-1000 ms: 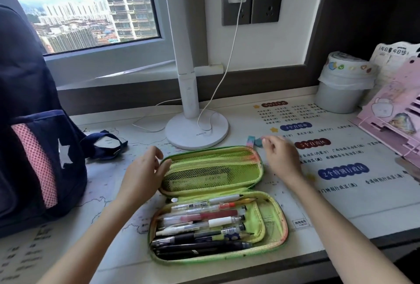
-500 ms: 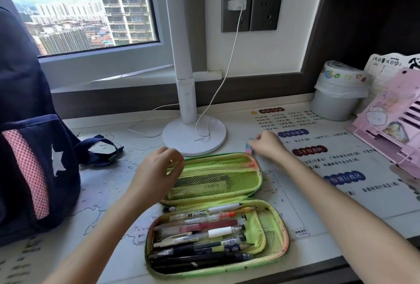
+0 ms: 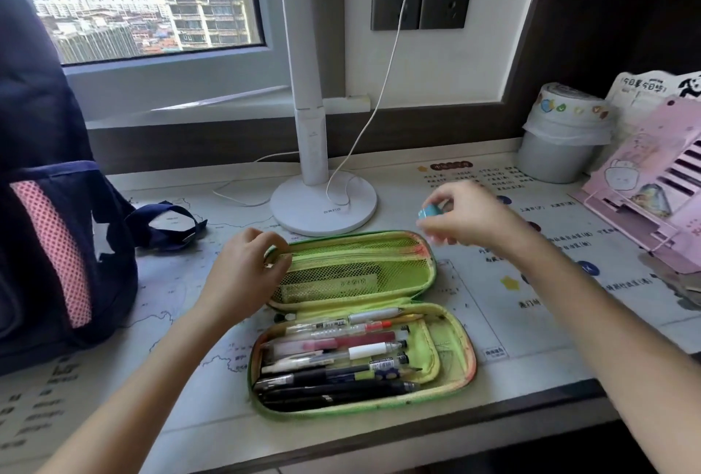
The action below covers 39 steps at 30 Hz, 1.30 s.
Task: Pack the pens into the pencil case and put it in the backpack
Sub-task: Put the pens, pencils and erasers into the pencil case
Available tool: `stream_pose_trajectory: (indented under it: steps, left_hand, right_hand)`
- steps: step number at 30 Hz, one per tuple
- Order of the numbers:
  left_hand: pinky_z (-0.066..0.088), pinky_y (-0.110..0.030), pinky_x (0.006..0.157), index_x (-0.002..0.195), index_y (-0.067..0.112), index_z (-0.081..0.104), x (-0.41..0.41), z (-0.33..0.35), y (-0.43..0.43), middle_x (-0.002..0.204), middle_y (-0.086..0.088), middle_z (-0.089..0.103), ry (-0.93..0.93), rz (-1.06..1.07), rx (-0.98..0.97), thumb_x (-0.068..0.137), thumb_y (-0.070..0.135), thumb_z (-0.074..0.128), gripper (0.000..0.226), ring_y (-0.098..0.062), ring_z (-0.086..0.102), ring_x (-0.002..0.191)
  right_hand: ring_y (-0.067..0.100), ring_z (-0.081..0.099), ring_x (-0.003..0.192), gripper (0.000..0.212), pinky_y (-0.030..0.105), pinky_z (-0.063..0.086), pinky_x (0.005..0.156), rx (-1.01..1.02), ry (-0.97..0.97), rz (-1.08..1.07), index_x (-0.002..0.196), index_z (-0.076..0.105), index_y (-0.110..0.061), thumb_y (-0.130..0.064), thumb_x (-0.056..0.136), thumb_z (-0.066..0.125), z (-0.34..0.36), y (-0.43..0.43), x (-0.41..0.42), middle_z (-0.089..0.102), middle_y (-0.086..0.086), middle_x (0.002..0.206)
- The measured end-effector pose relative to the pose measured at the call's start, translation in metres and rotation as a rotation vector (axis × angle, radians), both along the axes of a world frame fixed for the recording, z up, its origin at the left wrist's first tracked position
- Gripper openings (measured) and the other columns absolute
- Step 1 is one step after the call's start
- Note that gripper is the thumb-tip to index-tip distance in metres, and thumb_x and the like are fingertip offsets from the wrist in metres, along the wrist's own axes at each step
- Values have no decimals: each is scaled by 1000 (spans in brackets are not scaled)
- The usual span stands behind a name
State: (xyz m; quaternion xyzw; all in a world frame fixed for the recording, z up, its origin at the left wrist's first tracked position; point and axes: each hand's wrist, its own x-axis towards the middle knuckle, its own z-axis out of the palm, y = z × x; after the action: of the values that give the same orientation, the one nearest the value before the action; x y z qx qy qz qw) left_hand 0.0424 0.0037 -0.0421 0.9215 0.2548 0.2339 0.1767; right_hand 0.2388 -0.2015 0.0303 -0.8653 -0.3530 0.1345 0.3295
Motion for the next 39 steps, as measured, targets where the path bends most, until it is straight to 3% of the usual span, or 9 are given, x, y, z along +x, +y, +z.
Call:
stream_pose_trajectory:
  steps: [5,14,21,26,28,31,33,35,39]
  left_hand:
    - [48,-38,84,120,17,52,6,-12,11,115,-11,59,102,68,-137,89,40,51,38,-27,56,102]
    - [41,-32,82,119,9,54,21,-5,4,121,-13,60,95,57,-305,94,31,46,34,-27,55,106]
    - [48,-39,80,101,6,63,27,1,9,91,-12,66,77,2,-526,94,32,45,32,-28,61,86]
    - [47,-26,64,90,15,62,22,15,5,81,-3,62,-91,-71,-685,94,28,47,21,-17,57,73]
    - [49,-29,69,93,16,62,18,21,-1,82,-2,63,-188,-87,-666,93,25,49,16,-16,58,75]
    - [48,-26,70,94,18,64,15,29,-13,81,3,63,-323,-118,-576,92,21,52,12,-10,57,73]
    - [47,-24,69,95,17,64,15,31,-18,80,5,62,-382,-110,-532,92,19,52,13,-8,56,73]
    - [47,-27,69,95,14,66,19,30,-18,80,1,62,-423,-73,-493,92,20,52,15,-11,55,73]
    - [44,-25,61,94,14,64,29,31,-9,75,4,60,-506,-24,-567,94,24,49,19,-13,54,72]
  right_hand:
    - [11,61,80,19,27,49,65,-489,-235,251,98,60,-18,-23,79,59,-23,-46,-77,64,-2,90]
    - [16,62,81,30,32,52,75,-248,-283,56,103,57,-16,-35,81,63,-38,-52,-88,66,1,85]
    - [23,62,82,31,32,47,66,-309,-467,114,104,52,-16,-45,93,45,-48,-52,-113,65,3,88]
    - [13,62,64,24,25,48,57,-117,-477,20,97,64,-15,-32,95,47,-35,-61,-92,65,0,71]
    - [15,64,77,32,23,48,66,-79,-552,-69,120,55,-15,-33,94,50,-31,-55,-69,67,3,91]
    - [27,51,120,63,39,44,94,-143,-461,-62,145,23,-22,-38,91,53,-36,-33,-28,48,6,139]
    - [28,54,115,55,43,47,93,-123,-341,13,141,32,-24,-34,91,55,-41,-12,-4,54,7,132]
    - [25,62,96,25,42,52,82,-127,-347,55,114,59,-21,-30,91,54,-44,6,14,68,5,107]
    - [27,62,83,15,35,52,71,-2,-416,-14,90,68,-18,-23,91,53,-31,35,25,70,5,89]
